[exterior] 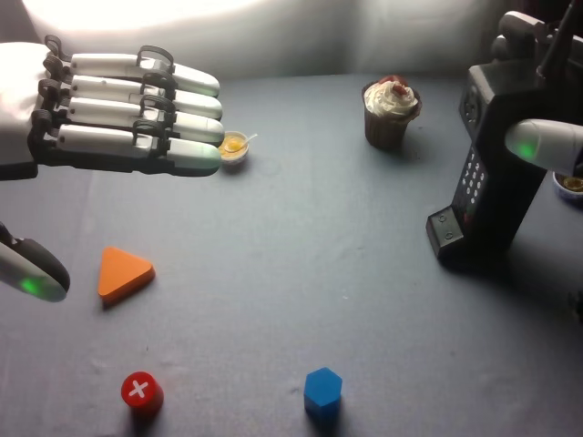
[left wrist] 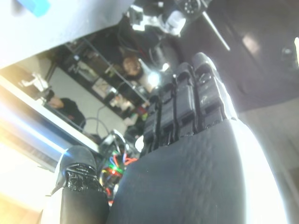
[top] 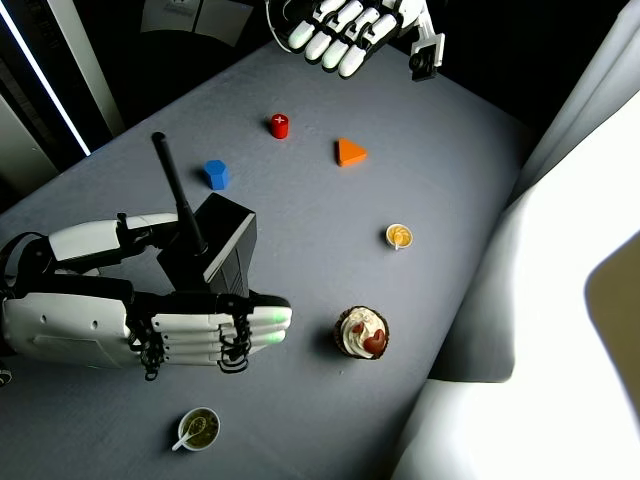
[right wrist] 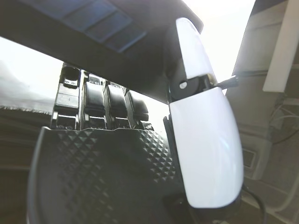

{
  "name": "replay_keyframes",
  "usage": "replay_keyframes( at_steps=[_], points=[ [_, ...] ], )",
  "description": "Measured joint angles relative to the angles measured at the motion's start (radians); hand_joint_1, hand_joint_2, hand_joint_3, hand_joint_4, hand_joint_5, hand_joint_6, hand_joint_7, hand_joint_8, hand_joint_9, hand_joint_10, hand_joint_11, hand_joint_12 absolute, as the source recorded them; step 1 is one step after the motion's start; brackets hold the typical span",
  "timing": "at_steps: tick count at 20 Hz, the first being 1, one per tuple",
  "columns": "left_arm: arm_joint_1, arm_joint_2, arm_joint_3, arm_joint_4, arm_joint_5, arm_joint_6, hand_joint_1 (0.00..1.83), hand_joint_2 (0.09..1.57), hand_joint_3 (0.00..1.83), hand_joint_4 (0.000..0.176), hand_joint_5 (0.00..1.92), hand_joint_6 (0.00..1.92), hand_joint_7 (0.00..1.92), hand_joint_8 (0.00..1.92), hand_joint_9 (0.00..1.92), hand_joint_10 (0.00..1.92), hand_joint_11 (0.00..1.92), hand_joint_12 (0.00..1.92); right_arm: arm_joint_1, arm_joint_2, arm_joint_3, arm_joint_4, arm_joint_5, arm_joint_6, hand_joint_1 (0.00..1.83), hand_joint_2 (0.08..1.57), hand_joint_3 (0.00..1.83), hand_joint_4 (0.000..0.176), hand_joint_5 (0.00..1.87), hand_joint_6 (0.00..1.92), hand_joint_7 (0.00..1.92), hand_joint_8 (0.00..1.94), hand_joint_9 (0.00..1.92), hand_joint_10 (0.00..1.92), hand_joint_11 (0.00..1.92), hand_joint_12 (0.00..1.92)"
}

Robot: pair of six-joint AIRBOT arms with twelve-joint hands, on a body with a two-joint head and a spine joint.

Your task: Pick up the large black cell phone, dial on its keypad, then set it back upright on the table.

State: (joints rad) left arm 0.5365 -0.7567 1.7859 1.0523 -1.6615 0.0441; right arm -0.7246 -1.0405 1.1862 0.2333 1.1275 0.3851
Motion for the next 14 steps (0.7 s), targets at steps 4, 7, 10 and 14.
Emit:
replay_keyframes(
  at_steps=[4, 7, 10, 14],
  points=[
    [0.0, 0.0, 0.0, 0.0, 0.0, 0.0, 0.0, 1.15, 0.0, 0.0, 0.09, 0.0, 0.11, 0.0, 0.09, 0.0, 0.0, 0.17, 0.005, 0.006, -0.006, -0.005, -0.003, -0.005, 1.31, 1.14, 0.0, 0.0, 0.59, 0.03, 0.69, 0.03, 0.76, 0.11, 0.19, 1.36],
    [0.0, 0.0, 0.0, 0.0, 0.0, 0.0, 0.0, 1.15, 0.0, 0.0, 0.11, 0.01, 0.14, 0.01, 0.11, 0.01, 0.0, 0.2, 0.013, 0.006, -0.007, -0.01, -0.006, -0.009, 1.35, 1.16, 0.02, 0.0, 0.76, 0.92, 0.87, 0.9, 0.9, 1.1, 0.54, 1.4],
    [-0.001, 0.0, 0.0, 0.002, 0.002, 0.0, 0.0, 1.15, 0.0, 0.0, 0.11, 0.0, 0.13, 0.0, 0.1, 0.0, 0.0, 0.17, 0.017, 0.016, -0.011, -0.026, -0.011, -0.018, 1.34, 1.19, 0.0, 0.0, 0.71, 1.18, 0.82, 1.15, 0.88, 1.33, 0.62, 1.42],
    [-0.013, 0.0, 0.0, 0.001, 0.014, -0.005, 0.0, 1.16, 0.0, 0.0, 0.1, 0.0, 0.11, 0.0, 0.09, 0.0, 0.0, 0.17, 0.02, 0.027, -0.012, -0.051, -0.019, -0.016, 1.37, 1.13, 0.0, 0.0, 0.91, 1.09, 0.95, 0.96, 0.89, 1.27, 0.71, 1.46]
  ],
)
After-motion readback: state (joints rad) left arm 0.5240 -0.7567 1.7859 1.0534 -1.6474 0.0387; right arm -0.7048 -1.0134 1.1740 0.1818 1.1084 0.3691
